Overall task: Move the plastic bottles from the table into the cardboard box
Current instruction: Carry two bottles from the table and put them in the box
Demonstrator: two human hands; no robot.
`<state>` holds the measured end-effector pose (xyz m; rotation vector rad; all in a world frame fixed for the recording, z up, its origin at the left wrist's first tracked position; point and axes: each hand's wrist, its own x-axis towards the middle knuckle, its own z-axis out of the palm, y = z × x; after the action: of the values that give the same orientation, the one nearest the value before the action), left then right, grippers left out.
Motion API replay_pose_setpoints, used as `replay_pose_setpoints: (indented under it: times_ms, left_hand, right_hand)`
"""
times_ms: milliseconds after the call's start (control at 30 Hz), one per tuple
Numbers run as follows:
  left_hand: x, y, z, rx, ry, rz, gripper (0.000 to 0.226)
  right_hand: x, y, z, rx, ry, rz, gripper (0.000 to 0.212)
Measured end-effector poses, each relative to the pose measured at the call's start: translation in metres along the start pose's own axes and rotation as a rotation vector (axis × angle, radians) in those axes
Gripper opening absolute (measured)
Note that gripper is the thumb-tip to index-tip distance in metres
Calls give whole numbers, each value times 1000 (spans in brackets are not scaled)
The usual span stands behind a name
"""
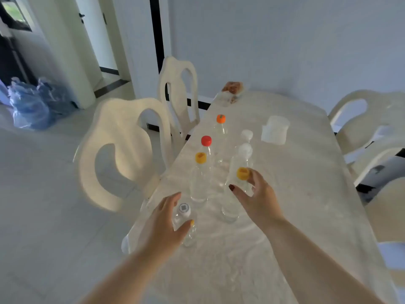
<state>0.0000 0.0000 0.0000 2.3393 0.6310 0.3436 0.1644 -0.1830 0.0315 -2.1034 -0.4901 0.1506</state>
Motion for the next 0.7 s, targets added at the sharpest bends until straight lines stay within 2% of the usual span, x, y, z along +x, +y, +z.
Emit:
replay_pose_setpoints:
  times_ms: [67, 200, 367, 533, 700]
  left_hand:
    - [3, 8, -3, 20, -30, -31, 56]
    - [6, 8, -2, -4, -42, -69, 33]
    - [8, 2, 0, -180, 0, -151, 35]
    - [10, -1, 2, -218, -28, -113, 36]
    - [13, 9, -5, -309, -77, -31, 34]
  right_hand:
    - [6, 0, 4, 20, 33, 35, 46]
    - [12, 5, 11, 19, 64, 81, 38]
    - [17, 5, 15, 116, 97, 124, 32]
    - [11, 0, 13, 195, 109, 130, 22]
    - [-9, -10, -10, 206, 166, 96, 22]
